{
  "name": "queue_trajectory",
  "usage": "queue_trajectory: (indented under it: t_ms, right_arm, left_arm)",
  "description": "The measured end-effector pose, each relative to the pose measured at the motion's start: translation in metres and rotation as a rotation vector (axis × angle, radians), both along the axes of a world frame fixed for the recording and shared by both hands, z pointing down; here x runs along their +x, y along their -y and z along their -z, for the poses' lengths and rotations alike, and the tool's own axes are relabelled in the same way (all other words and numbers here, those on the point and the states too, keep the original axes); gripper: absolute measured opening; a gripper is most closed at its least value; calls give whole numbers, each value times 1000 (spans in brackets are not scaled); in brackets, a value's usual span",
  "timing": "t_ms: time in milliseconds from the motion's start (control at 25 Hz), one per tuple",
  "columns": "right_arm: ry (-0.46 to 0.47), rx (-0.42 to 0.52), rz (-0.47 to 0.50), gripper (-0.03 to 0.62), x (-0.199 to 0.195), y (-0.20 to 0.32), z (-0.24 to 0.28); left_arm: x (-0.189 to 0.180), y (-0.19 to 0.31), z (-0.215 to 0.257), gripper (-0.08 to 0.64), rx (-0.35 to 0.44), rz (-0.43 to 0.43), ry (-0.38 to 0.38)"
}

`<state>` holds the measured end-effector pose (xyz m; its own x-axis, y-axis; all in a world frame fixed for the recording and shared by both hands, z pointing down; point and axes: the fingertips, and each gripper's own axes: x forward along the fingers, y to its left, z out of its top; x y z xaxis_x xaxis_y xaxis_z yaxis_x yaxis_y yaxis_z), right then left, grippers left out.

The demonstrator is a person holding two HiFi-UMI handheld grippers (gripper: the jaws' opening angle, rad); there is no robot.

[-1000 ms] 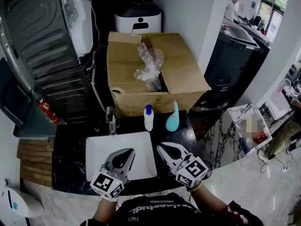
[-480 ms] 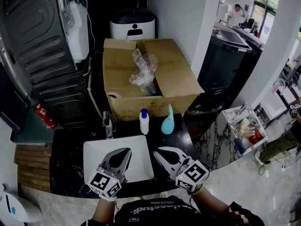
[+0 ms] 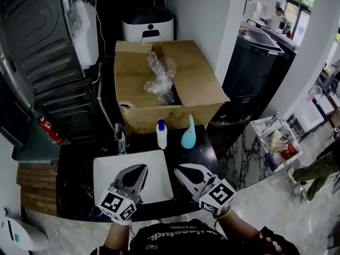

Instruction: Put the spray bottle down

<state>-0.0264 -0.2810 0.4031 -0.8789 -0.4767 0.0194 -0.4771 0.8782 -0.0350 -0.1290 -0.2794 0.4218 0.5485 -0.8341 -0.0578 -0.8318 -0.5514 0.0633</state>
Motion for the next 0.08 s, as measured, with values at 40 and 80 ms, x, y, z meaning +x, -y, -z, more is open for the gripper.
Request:
queue_trajectory:
  t_ms: [40, 80]
  right_arm:
    - [-4, -1, -2, 38, 1, 1, -1]
    - [-7, -3, -3, 38, 2, 2, -3]
  left_arm:
    - [1, 1, 0, 15, 1, -1, 0]
    - [1, 2, -1, 15, 1, -2, 0]
